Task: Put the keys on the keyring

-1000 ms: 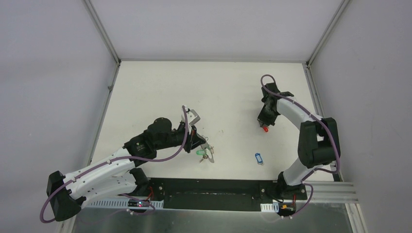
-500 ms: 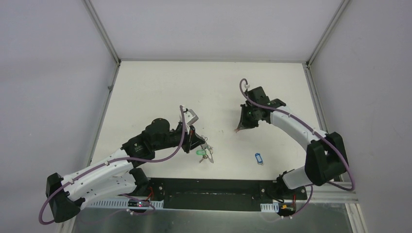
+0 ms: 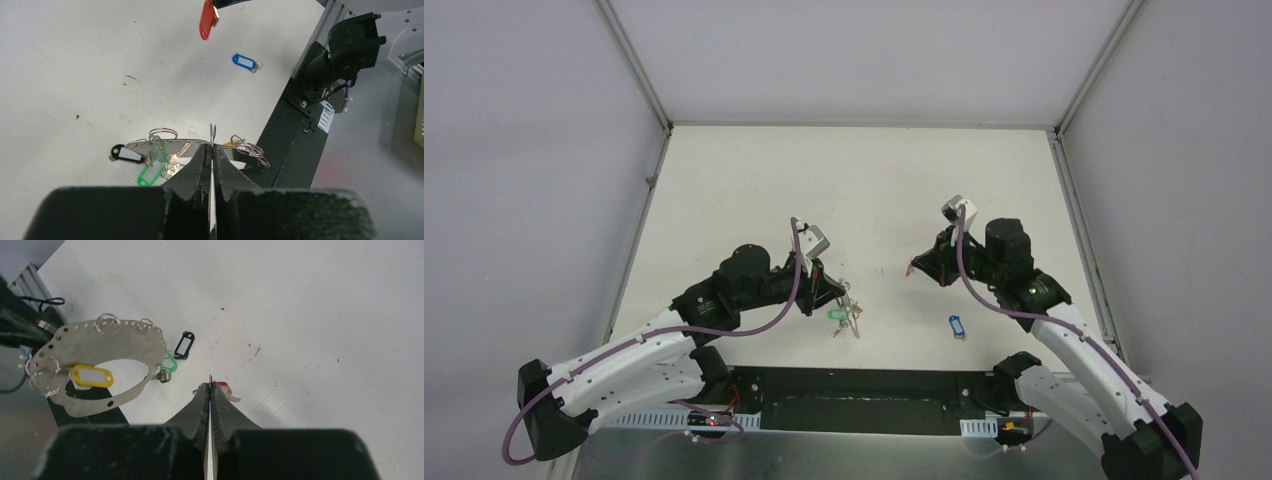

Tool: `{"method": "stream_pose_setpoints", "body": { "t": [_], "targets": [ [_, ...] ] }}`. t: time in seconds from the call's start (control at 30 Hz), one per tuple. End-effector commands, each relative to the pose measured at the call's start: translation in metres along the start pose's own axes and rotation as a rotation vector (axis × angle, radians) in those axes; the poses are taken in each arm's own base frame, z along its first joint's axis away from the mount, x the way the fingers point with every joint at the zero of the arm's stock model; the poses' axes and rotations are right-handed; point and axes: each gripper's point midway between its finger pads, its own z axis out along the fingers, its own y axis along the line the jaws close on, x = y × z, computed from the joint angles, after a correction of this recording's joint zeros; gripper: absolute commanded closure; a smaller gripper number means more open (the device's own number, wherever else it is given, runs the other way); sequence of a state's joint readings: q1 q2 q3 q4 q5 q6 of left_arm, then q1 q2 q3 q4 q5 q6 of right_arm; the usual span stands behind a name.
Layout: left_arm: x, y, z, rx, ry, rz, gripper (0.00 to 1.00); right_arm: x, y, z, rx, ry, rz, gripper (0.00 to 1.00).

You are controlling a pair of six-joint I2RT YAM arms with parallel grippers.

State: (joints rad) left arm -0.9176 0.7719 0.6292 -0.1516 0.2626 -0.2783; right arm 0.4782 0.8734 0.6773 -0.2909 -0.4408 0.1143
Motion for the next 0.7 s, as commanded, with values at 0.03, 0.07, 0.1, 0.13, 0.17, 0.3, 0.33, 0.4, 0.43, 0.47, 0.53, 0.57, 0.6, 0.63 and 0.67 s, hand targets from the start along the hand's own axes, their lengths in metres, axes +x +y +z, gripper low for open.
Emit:
{"method": "stream_pose_setpoints", "body": {
  "t": [0.03,0.07,0.1,0.13,0.17,0.3,0.33,0.4,0.43,0.47,0.53,0.57,0.6,0.63,0.67],
  "targets": [
    [-0.012,-0.01,-0.006,0.033,-0.044,0.012,1.0,-0.024,0.039,-0.02,-0.222,-0.23,-0.366,1.0],
    [-0.012,-0.01,-0.006,0.034,-0.043,0.014,1.0,-0.022,0.045,-0.023,-0.256,-0.251,-0.425,1.0],
    [-0.012,-0.01,-0.007,0.032,-0.043,0.015,1.0,-0.019,0.051,-0.027,-0.295,-0.27,-0.486,1.0],
    [-0.011,-0.01,-0.007,0.033,-0.043,0.018,1.0,-0.016,0.056,-0.03,-0.326,-0.287,-0.544,1.0],
    [-0.011,-0.01,-0.007,0.032,-0.043,0.02,1.0,-0.014,0.06,-0.033,-0.347,-0.299,-0.581,1.0],
    [-0.011,-0.01,-0.008,0.035,-0.042,0.03,1.0,-0.011,0.064,-0.036,-0.371,-0.299,-0.603,1.0],
    [-0.012,-0.01,-0.008,0.035,-0.042,0.034,1.0,-0.01,0.065,-0.035,-0.379,-0.29,-0.597,1.0],
    [-0.011,-0.01,-0.008,0.037,-0.04,0.038,1.0,-0.01,0.066,-0.035,-0.392,-0.276,-0.579,1.0],
    [-0.011,-0.01,-0.009,0.036,-0.037,0.041,1.0,-0.011,0.066,-0.034,-0.394,-0.269,-0.563,1.0],
    [-0.011,-0.01,-0.009,0.036,-0.035,0.043,1.0,-0.012,0.066,-0.032,-0.395,-0.26,-0.546,1.0],
    [-0.011,-0.01,-0.009,0.037,-0.034,0.054,1.0,-0.014,0.065,-0.03,-0.387,-0.25,-0.513,1.0],
    [-0.011,-0.01,-0.009,0.037,-0.03,0.064,1.0,-0.015,0.064,-0.03,-0.377,-0.242,-0.487,1.0],
    [-0.011,-0.011,-0.01,0.04,-0.026,0.075,1.0,-0.017,0.061,-0.029,-0.357,-0.235,-0.456,1.0],
    [-0.012,-0.01,-0.011,0.036,-0.024,0.087,1.0,-0.02,0.058,-0.028,-0.327,-0.229,-0.422,1.0],
    [-0.012,-0.01,-0.012,0.034,-0.019,0.098,1.0,-0.021,0.056,-0.028,-0.308,-0.219,-0.387,1.0]
  ]
}}
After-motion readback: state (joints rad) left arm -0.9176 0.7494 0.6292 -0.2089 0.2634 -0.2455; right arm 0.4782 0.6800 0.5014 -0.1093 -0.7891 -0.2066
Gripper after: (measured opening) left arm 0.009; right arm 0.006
